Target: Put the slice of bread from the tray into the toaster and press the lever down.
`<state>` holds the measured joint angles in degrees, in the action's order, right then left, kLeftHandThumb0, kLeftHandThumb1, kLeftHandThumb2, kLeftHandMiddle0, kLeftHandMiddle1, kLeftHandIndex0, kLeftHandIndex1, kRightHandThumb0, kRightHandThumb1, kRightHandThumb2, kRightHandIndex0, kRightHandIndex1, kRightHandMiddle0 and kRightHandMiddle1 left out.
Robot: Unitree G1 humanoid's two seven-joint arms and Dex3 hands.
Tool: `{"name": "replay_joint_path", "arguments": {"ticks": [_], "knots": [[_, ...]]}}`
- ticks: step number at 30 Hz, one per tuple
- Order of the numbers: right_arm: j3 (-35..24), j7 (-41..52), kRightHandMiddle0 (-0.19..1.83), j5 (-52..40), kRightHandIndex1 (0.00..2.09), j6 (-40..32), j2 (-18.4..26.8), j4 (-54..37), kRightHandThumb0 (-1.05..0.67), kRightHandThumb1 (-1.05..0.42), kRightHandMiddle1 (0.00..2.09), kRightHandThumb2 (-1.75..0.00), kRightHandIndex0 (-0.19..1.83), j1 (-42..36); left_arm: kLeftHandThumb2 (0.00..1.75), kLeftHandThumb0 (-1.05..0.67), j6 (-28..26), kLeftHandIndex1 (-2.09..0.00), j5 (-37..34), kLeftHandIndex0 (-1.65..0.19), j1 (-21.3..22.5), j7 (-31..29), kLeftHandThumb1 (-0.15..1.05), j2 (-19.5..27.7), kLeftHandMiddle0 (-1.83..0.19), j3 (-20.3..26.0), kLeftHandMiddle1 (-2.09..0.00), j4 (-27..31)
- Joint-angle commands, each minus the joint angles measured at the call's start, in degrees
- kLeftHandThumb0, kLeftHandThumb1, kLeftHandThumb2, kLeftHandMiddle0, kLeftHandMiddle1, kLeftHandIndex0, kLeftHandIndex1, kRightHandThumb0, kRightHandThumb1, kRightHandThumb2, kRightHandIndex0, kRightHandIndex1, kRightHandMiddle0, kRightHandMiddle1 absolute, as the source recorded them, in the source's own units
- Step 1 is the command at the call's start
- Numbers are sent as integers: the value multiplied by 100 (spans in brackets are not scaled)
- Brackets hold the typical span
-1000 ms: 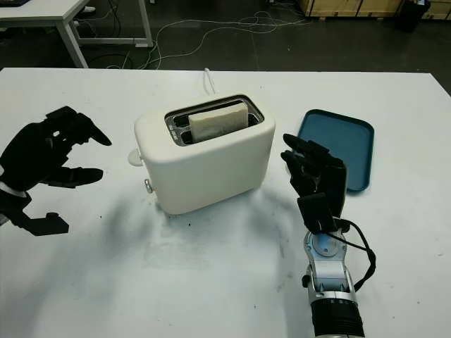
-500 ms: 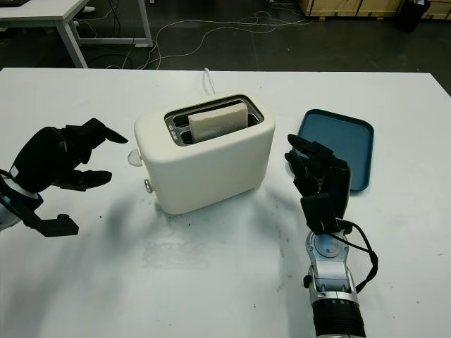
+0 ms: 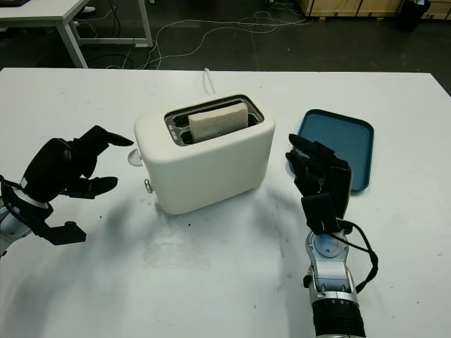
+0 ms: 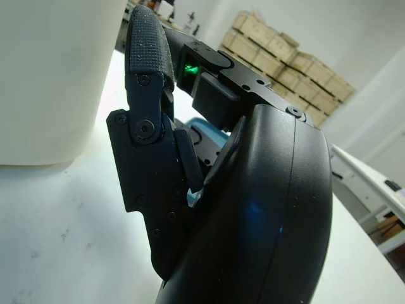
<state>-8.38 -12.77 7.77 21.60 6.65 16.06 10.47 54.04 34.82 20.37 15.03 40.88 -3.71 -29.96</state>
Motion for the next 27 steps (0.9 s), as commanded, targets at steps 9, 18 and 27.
{"name": "replay_joint_path", "arguments": {"ticks": [9, 18, 27], "knots": [[-32, -39, 101, -58, 13, 35, -10, 42, -75, -92, 0, -26, 107, 28, 81, -80, 376, -123, -179, 0, -104, 90, 92, -44, -106, 74, -175, -56], [-51, -45, 100, -52, 12, 12, 7, 31, -74, -92, 0, -26, 107, 17, 77, -78, 466, -123, -159, 0, -133, 115, 92, -116, -99, 86, -175, -30], [-67, -58, 99, -61, 11, -27, -6, 24, -74, -92, 0, -25, 108, 12, 82, -80, 138, -127, -105, 0, -200, -121, 92, -102, -112, 28, -175, 223]]}}
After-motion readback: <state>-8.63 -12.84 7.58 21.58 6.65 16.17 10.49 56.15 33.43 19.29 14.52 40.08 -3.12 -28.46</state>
